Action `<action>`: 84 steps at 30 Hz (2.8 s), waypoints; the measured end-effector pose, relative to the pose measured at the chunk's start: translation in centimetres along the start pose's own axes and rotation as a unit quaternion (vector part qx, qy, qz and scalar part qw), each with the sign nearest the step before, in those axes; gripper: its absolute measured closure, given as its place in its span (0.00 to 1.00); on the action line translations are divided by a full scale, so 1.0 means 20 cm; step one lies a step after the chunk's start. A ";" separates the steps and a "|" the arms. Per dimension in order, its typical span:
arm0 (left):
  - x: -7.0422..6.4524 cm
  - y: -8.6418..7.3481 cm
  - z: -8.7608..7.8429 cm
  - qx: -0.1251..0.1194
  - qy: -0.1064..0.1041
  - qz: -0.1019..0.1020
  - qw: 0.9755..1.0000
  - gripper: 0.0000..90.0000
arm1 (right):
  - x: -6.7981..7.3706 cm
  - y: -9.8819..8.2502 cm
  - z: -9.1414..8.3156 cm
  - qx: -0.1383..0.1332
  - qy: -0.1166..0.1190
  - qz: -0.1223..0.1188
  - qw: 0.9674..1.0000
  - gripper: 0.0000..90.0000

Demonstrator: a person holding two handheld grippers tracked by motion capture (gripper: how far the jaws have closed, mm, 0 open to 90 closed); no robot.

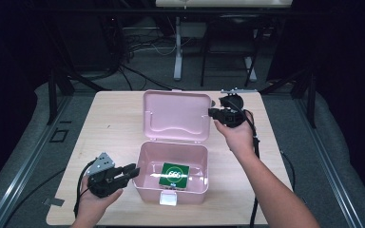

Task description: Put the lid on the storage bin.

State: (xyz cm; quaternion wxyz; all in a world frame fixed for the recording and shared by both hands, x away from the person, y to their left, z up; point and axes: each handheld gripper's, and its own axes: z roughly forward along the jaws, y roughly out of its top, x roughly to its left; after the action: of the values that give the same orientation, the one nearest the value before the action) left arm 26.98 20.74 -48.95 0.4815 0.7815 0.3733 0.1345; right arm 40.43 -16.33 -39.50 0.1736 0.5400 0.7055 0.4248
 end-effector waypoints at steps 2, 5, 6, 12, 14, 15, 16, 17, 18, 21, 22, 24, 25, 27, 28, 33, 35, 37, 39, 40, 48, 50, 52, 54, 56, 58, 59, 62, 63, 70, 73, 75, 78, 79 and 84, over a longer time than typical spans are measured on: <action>0.00 0.00 0.00 -0.003 0.002 0.000 1.000 0.81 | 0.00 0.00 -0.01 0.000 0.001 -0.001 1.000 0.96; 0.00 0.00 0.00 -0.003 0.002 0.000 1.000 0.81 | 0.00 -0.01 -0.02 -0.001 0.002 -0.001 1.000 0.96; 0.00 0.00 0.00 -0.003 0.002 0.000 1.000 0.81 | 0.00 -0.01 -0.03 -0.003 0.004 -0.002 1.000 0.96; 0.00 0.00 0.00 -0.002 0.002 0.000 1.000 0.81 | 0.01 -0.02 -0.05 -0.006 0.006 -0.009 1.000 0.96; 0.00 0.00 0.00 -0.001 0.003 0.000 1.000 0.81 | 0.02 -0.02 -0.06 -0.008 0.007 -0.009 1.000 0.96; 0.00 0.00 0.00 -0.001 0.003 0.000 1.000 0.81 | 0.02 -0.02 -0.06 -0.009 0.006 -0.011 1.000 0.96; 0.00 0.00 0.00 -0.001 0.004 0.000 1.000 0.81 | 0.02 -0.03 -0.07 -0.010 0.008 -0.011 1.000 0.96; 0.00 0.00 0.00 -0.001 0.004 0.000 1.000 0.81 | 0.02 -0.03 -0.07 -0.011 0.009 -0.011 1.000 0.96; 0.00 0.00 0.00 0.000 0.002 0.000 1.000 0.81 | 0.03 -0.03 -0.08 -0.012 0.010 -0.012 1.000 0.96; 0.00 0.00 0.00 -0.002 0.004 -0.001 1.000 0.81 | 0.03 -0.04 -0.09 -0.014 0.012 -0.013 1.000 0.96; 0.00 0.00 0.00 -0.001 0.002 -0.001 1.000 0.81 | 0.03 -0.04 -0.10 -0.015 0.013 -0.013 1.000 0.96; 0.00 0.00 0.00 -0.001 0.003 -0.001 1.000 0.81 | 0.03 -0.05 -0.10 -0.016 0.013 -0.016 1.000 0.96; 0.00 0.00 0.00 -0.001 0.002 -0.001 1.000 0.81 | 0.03 -0.05 -0.11 -0.016 0.014 -0.016 1.000 0.96; 0.00 0.00 0.00 0.000 0.003 0.000 1.000 0.81 | 0.04 -0.05 -0.11 -0.018 0.015 -0.018 1.000 0.96; 0.00 0.00 0.00 -0.001 0.003 0.000 1.000 0.81 | 0.04 -0.06 -0.12 -0.019 0.015 -0.019 1.000 0.97; 0.00 0.00 0.01 -0.002 0.004 0.001 1.000 0.81 | 0.05 -0.07 -0.14 -0.024 0.014 -0.025 0.999 0.97; 0.00 0.00 0.01 -0.002 0.005 0.002 1.000 0.81 | 0.05 -0.07 -0.14 -0.023 0.013 -0.027 0.999 0.97; 0.00 0.00 0.00 0.000 0.003 0.001 1.000 0.81 | 0.06 -0.08 -0.15 -0.029 0.014 -0.028 0.999 0.97; 0.00 0.00 0.00 -0.001 0.005 0.001 1.000 0.81 | 0.05 -0.08 -0.15 -0.032 0.017 -0.027 0.999 0.97; 0.00 0.00 0.00 0.000 0.004 0.001 1.000 0.81 | 0.05 -0.09 -0.15 -0.031 0.018 -0.027 0.999 0.97; 0.00 0.00 0.00 -0.002 0.006 0.002 1.000 0.81 | 0.07 -0.11 -0.18 -0.043 0.018 -0.032 0.998 0.97; 0.00 0.00 0.00 -0.001 0.006 0.002 1.000 0.81 | 0.07 -0.12 -0.18 -0.047 0.019 -0.034 0.998 0.97; -0.01 0.00 0.01 -0.002 0.006 0.001 1.000 0.81 | 0.08 -0.13 -0.19 -0.053 0.016 -0.040 0.998 0.97; -0.01 0.00 0.01 -0.001 0.006 0.002 1.000 0.81 | 0.08 -0.14 -0.20 -0.054 0.014 -0.042 0.998 0.97; 0.00 0.00 0.00 -0.002 0.006 0.002 1.000 0.81 | 0.09 -0.14 -0.20 -0.055 0.014 -0.044 0.997 0.97; 0.00 0.00 0.00 -0.001 0.005 0.002 1.000 0.81 | 0.09 -0.14 -0.21 -0.055 0.015 -0.046 0.997 0.97; 0.00 0.00 0.00 -0.001 0.005 0.001 1.000 0.81 | 0.09 -0.14 -0.21 -0.055 0.015 -0.045 0.997 0.97; -0.01 0.00 0.01 -0.003 0.008 -0.001 1.000 0.81 | 0.11 -0.15 -0.22 -0.058 0.009 -0.052 0.997 0.97; -0.01 0.00 0.00 -0.003 0.007 -0.001 1.000 0.81 | 0.11 -0.16 -0.22 -0.064 0.007 -0.055 0.996 0.97; -0.01 0.00 0.00 -0.002 0.007 -0.002 1.000 0.81 | 0.13 -0.21 -0.25 -0.084 0.008 -0.063 0.994 0.97; -0.02 -0.01 -0.01 0.000 0.007 -0.005 1.000 0.81 | 0.14 -0.22 -0.25 -0.089 0.011 -0.073 0.993 0.97; -0.02 -0.01 -0.01 0.000 0.007 -0.007 1.000 0.81 | 0.14 -0.22 -0.25 -0.089 0.011 -0.074 0.993 0.97; -0.02 -0.01 -0.01 0.002 0.007 -0.007 1.000 0.81 | 0.15 -0.22 -0.25 -0.091 0.014 -0.077 0.993 0.97; -0.02 -0.01 -0.02 0.002 0.008 -0.008 1.000 0.81 | 0.15 -0.22 -0.25 -0.091 0.013 -0.078 0.993 0.97; -0.02 -0.01 -0.03 0.005 0.002 -0.017 1.000 0.80 | 0.17 -0.24 -0.25 -0.092 0.014 -0.078 0.993 0.97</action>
State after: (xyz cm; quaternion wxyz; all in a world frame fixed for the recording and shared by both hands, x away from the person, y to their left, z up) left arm 26.16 20.90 -48.81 0.4792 0.7769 0.3884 0.1262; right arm 32.77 -15.63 -39.57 0.2451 0.4589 0.7059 0.4806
